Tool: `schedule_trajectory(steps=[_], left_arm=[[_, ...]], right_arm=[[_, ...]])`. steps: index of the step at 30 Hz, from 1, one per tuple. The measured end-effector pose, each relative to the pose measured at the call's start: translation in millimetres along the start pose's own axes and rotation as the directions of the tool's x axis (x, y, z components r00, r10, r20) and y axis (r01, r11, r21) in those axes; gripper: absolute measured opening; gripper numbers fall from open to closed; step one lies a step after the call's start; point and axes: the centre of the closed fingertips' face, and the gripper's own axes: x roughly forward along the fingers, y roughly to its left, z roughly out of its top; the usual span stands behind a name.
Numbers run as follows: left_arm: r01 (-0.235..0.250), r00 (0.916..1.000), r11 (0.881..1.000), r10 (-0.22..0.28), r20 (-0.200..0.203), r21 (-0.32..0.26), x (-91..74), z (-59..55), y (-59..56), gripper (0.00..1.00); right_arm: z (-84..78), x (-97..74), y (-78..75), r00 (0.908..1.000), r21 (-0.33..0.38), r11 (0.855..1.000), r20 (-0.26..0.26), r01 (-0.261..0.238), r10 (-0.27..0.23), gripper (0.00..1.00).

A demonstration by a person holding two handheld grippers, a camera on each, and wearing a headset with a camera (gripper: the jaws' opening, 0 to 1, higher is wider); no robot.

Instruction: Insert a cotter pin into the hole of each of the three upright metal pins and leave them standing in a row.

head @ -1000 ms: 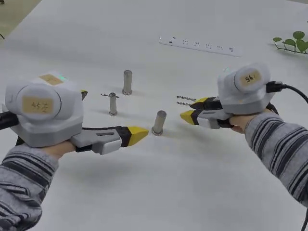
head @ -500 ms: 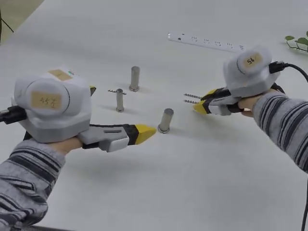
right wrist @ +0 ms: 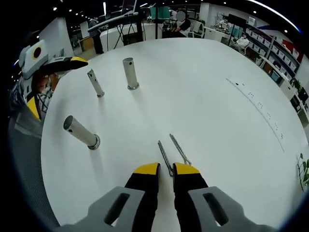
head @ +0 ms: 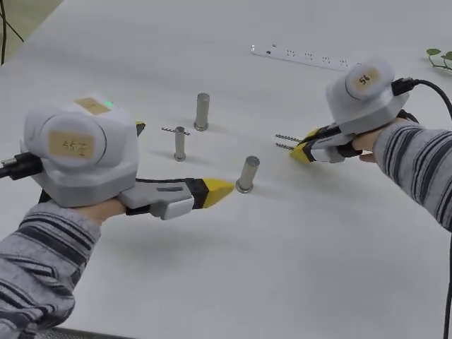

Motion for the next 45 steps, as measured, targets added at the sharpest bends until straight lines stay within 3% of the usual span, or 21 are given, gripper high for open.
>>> schedule_trajectory(steps=[4,13,21,27,31,45], left_arm=[[0.006,1.0000,1.000,-0.006,0.002,0.002,0.4,0.5,-1.4,0.96],[0.006,1.0000,1.000,-0.006,0.006,0.018,0.3,1.9,-2.0,0.94],[0.022,0.9997,0.999,-0.021,-0.014,0.038,2.1,-1.6,-7.4,0.93],[0.062,0.9978,0.996,-0.060,-0.028,0.060,4.0,-3.6,-20.4,0.90],[0.083,0.9956,0.995,-0.080,-0.049,0.059,5.1,-8.5,-27.8,0.89],[0.122,0.9923,0.992,-0.121,-0.026,0.021,3.2,3.5,-46.7,0.76]], right_arm=[[-0.4,0.6,-1.5,0.9995,-0.041,0.999,-0.032,-0.007,0.006,0.00],[-4.4,1.6,-5.2,0.9970,-0.120,0.993,-0.077,-0.018,0.009,0.00],[-2.8,-6.6,-4.9,0.9980,-0.146,0.989,-0.063,-0.003,-0.006,0.00],[-3.0,-15.3,0.2,0.9990,-0.180,0.984,-0.044,-0.004,-0.004,0.00],[-2.9,-22.3,13.5,0.9997,-0.210,0.978,-0.025,-0.009,0.004,0.00],[-6.4,-50.8,61.4,0.9988,-0.283,0.959,0.030,-0.029,0.039,0.00]])
